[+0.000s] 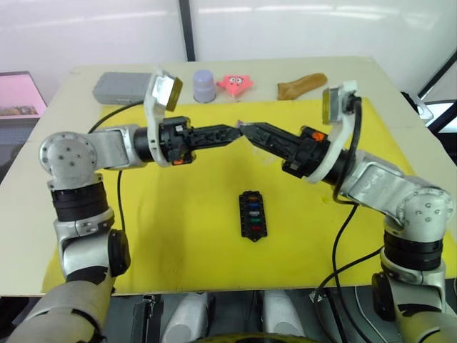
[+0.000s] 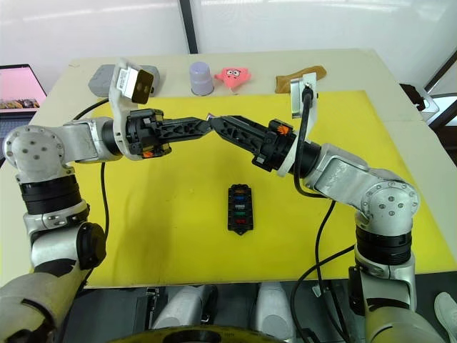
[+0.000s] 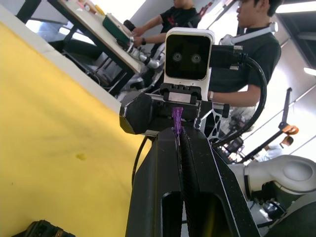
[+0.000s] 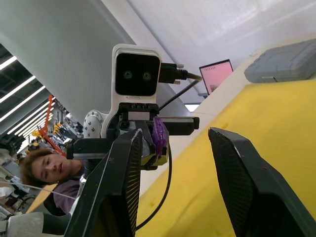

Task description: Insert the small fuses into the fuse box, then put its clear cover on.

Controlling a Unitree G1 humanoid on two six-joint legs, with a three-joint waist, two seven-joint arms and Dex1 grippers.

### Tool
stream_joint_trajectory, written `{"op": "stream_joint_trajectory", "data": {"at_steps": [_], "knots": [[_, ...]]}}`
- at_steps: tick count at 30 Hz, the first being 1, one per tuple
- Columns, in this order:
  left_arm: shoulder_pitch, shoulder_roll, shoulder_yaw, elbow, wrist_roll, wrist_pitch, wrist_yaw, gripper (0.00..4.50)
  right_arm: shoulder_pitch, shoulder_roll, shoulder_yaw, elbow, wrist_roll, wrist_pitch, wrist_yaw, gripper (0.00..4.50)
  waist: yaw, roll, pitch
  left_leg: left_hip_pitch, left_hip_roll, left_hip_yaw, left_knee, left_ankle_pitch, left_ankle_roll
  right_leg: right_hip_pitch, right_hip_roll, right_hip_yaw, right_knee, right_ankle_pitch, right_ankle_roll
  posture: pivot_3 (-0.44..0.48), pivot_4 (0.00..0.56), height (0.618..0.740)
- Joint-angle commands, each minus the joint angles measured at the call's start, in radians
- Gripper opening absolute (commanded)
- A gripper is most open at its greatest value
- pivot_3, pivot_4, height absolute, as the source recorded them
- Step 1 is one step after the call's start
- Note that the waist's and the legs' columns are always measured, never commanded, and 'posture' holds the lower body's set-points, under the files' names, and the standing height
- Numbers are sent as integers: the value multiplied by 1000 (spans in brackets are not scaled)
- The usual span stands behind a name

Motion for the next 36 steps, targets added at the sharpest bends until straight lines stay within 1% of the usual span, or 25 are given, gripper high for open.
{"op": "stream_joint_trajectory", "data": {"at_steps": [1, 2, 3, 9, 11, 13, 14, 17, 19, 21, 23, 25, 26, 28, 30, 32, 36], "knots": [[-26, 12, 1, -12, -30, -23, 7, 0, 4, -21, -7, -41, 47, -18, 21, 862, 0, 0, 0, 0, 0, 0, 0, 0, 0, 0, 0, 0, 0, 0, 0, 0, 150, 740], [-26, 13, 0, -10, -31, -25, 9, 0, 6, -25, -6, -44, 52, -20, 24, 341, 0, 0, 0, 0, 0, 0, 0, 0, 0, 0, 0, 0, 0, 0, 0, 0, 150, 740], [-26, 13, -1, -11, -32, -27, 11, 0, 6, -25, -6, -44, 62, -26, 21, 23, 0, 0, 0, 0, 0, 0, 0, 0, 0, 0, 0, 0, 0, 0, 0, 0, 150, 740], [-7, 13, -24, -36, -17, -78, 2, 0, -3, -35, 2, -37, 95, -46, 14, 23, 1, 0, 0, 0, 0, 0, 0, 0, 0, 0, 0, 0, 0, 0, 0, 0, 150, 740], [-3, 21, -37, -17, -14, -71, 3, 0, -6, -40, 5, -36, 105, -50, 11, 23, 1, 0, 0, 0, 0, 0, 0, 0, 0, 0, 0, 0, 0, 0, 0, 0, 150, 740], [1, 40, -41, -3, -22, -67, -30, 641, -9, -47, 3, -36, 118, -57, 6, 0, 0, 0, 0, 0, 0, 0, 0, 0, 0, 0, 0, 0, 0, 0, 0, 0, 150, 740], [6, 59, -41, 1, -15, -71, -39, 885, -10, -51, 0, -36, 126, -61, 4, 0, -1, 0, 0, 0, 0, 0, 0, 0, 0, 0, 0, 0, -1, 0, 0, 0, 150, 740], [35, 130, -17, -3, -30, -69, -89, 2395, -10, -65, -4, -40, 135, -67, -1, 0, -4, 0, 0, 0, 0, 0, -1, 0, 0, 0, 0, 0, -1, 0, 0, 0, 150, 740], [85, 216, -18, -51, -37, -60, -163, 3365, -8, -80, -6, -43, 140, -69, -5, 0, -4, 0, 0, 0, 1, 0, -2, 0, 0, -1, 1, 0, -1, 0, 0, 0, 150, 740], [141, 302, -44, -104, 6, -90, -225, 4446, -5, -99, -12, -45, 141, -70, -5, 0, -10, 1, 0, 0, 1, 1, -3, 0, 0, -2, 1, 1, -1, 0, 0, 0, 150, 740], [191, 368, -103, -143, 78, -149, -277, 4489, 4, -124, -21, -46, 130, -68, 8, 0, -7, 1, 1, 0, 2, 1, -4, 0, 0, -2, 1, 1, -1, 0, 0, 0, 150, 740], [258, 421, -194, -206, 215, -304, -355, 4489, 16, -173, -28, -54, 46, -47, 72, 0, 2, 1, 1, 1, 1, 2, -4, 0, 0, -1, 1, 1, -2, 0, 0, 0, 150, 740], [285, 428, -250, -235, 307, -418, -383, 4489, 32, -215, -19, -73, -40, -36, 157, 0, 7, 2, 1, 1, 1, 2, -4, 0, 0, -1, 0, 1, -3, 0, 0, 0, 150, 740], [313, 417, -317, -263, 418, -583, -434, 4489, 55, -280, 8, -96, -165, -26, 297, 0, 16, 2, 1, 1, 1, 2, -4, 0, 0, 1, 0, 1, -5, 0, 0, 0, 150, 740], [323, 396, -347, -278, 445, -660, -492, 4489, 65, -327, 53, -88, -287, -35, 427, 0, 20, 1, 1, 1, 1, 2, -4, 0, 0, 2, 1, 1, -8, 0, 0, 0, 150, 740], [324, 378, -364, -277, 467, -708, -518, 4489, 63, -349, 96, -79, -398, -61, 519, 0, 20, 1, 1, 1, 2, 3, -4, 0, 0, 2, 1, 1, -8, 0, 0, 0, 150, 740], [316, 336, -465, -244, 614, -853, -535, 4489, 65, -418, 277, -84, -799, -261, 756, 0, 17, 2, 1, 1, 3, 4, -6, 0, 0, 1, 1, 1, -8, 0, 0, 0, 150, 740]]}}
